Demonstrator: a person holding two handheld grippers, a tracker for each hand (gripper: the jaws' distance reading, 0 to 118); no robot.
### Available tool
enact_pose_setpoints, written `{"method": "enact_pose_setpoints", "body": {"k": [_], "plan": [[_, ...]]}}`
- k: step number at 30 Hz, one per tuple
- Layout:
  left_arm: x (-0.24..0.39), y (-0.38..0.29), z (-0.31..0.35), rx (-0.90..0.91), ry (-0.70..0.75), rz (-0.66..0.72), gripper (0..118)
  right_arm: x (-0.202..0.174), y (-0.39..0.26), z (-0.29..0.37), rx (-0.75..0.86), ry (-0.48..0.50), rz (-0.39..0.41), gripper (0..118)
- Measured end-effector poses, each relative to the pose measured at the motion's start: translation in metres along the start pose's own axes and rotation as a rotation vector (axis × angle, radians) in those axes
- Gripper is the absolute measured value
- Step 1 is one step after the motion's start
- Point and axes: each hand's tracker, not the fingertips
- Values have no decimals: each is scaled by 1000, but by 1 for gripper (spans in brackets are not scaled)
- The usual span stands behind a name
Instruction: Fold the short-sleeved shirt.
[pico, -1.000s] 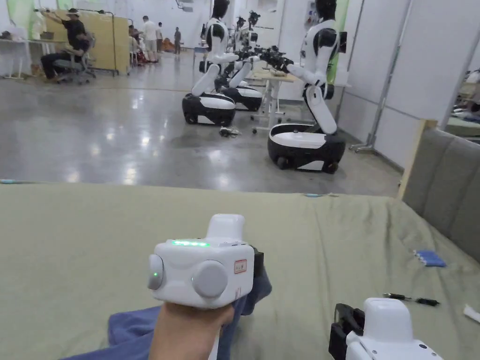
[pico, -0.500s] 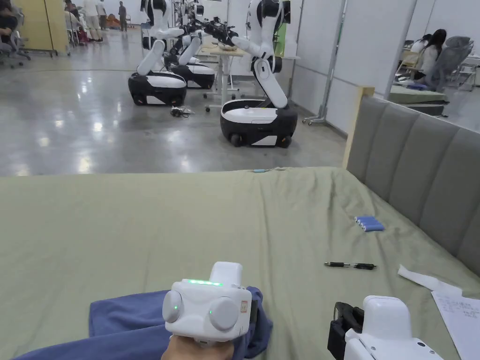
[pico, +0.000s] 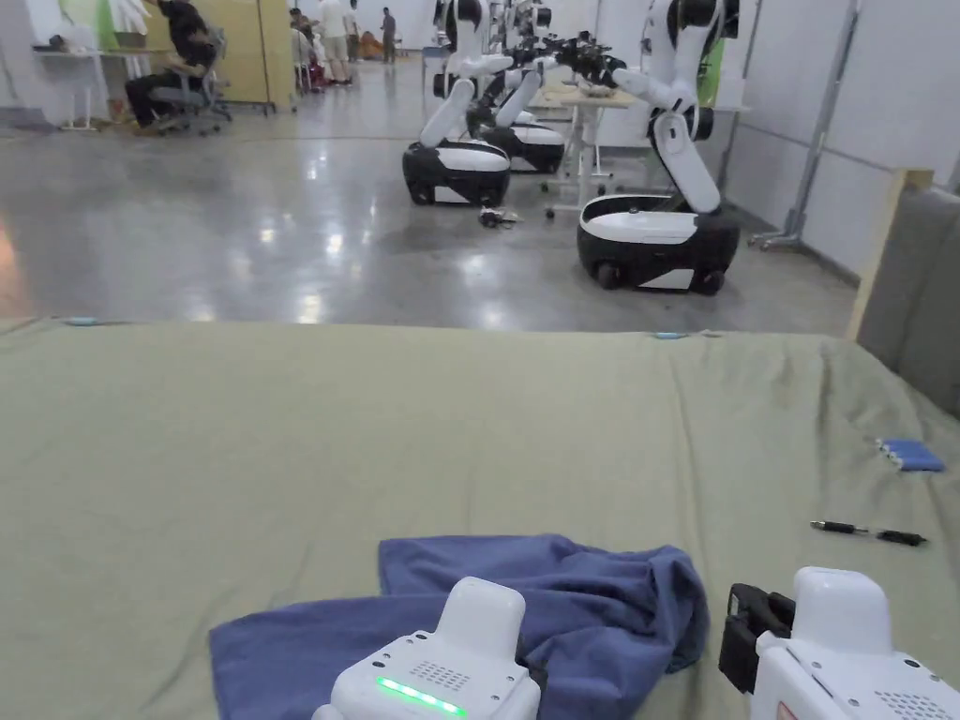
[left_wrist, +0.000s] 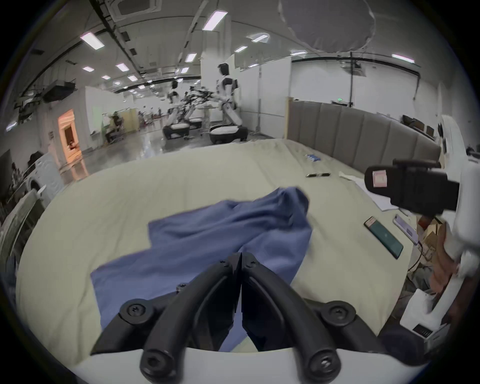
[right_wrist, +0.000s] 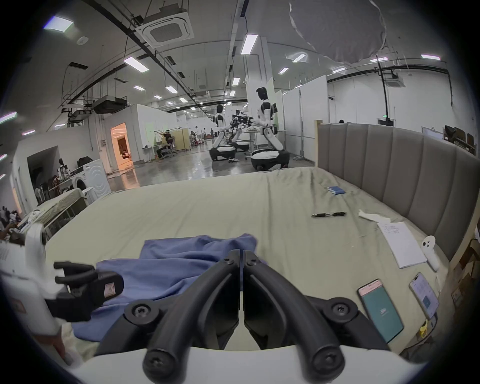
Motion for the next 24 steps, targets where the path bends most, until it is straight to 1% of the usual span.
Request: {"method": "enact_pose_setpoints", "body": {"k": [1,2,4,6,10,11,12,13,14,15,17,19,21,24], "plan": [[-14,-7,3,-33,-25,47,4,-9,-2,-1,-5,10,2,3],[-26,-13,6,-33,10,79,4,-17,-4,-2,-7,22,9,3],[-47,-21,9,-30,65,75,4,-33,-6,-5,-21,41,23,3],[-81,-22,14,-36,94,113,4,-46,-6,-7,-31,67,29,3],[-161,-19,10,-55,250,187,4,-62,-5,-11,-34,80,61,3],[-185,-16,4,-75,310,194,6,-64,-4,-13,-34,79,65,3],[-203,-15,-3,-106,347,212,24,-64,-3,-15,-35,79,68,3],[-226,-11,-12,-168,366,251,62,-64,-2,-17,-35,78,70,3],[-245,-10,-20,-168,377,286,76,-64,-2,-19,-36,74,71,3],[-259,-8,-28,-167,353,319,75,-63,-1,-22,-38,69,73,3],[-272,-10,-51,-202,340,328,75,-60,-2,-26,-42,60,71,3],[-266,-12,-76,-268,323,279,75,-55,-3,-32,-51,48,70,3],[-258,-15,-97,-308,309,198,75,-48,-4,-37,-61,28,79,3],[-250,-26,-120,-374,352,129,74,-34,-5,-40,-73,4,73,3]]}}
